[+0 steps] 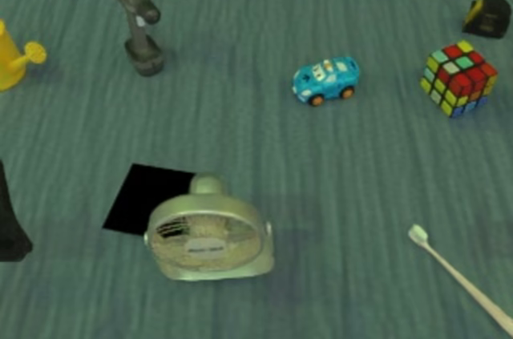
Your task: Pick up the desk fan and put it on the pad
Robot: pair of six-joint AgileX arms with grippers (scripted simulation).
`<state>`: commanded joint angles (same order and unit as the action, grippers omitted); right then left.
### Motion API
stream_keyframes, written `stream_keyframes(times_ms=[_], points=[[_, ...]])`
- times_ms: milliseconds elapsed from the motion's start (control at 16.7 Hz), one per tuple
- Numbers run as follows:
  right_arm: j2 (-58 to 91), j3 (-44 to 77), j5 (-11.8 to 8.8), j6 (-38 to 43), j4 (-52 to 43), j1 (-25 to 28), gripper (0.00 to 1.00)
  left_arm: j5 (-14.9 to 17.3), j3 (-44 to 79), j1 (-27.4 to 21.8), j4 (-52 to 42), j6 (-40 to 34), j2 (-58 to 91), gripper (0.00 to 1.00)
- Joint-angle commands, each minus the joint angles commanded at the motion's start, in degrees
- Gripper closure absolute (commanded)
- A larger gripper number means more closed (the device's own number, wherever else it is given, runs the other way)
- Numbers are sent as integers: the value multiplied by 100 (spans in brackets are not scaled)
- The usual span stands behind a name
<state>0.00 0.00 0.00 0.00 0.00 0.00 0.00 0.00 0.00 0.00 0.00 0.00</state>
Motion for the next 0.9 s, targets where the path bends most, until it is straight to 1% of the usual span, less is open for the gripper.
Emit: stream_keyframes(times_ms=[180,360,600,900], points=[[0,0,0,0,0,0,0,6,60,-32,-61,47,63,0],[0,0,0,0,0,0,0,48,586,-283,-571,417,608,0],[0,0,0,0,0,0,0,136,1978,-877,-1809,1296,2151,0],[0,0,0,0,0,0,0,284,4264,-1833,-3774,2692,4820,0]])
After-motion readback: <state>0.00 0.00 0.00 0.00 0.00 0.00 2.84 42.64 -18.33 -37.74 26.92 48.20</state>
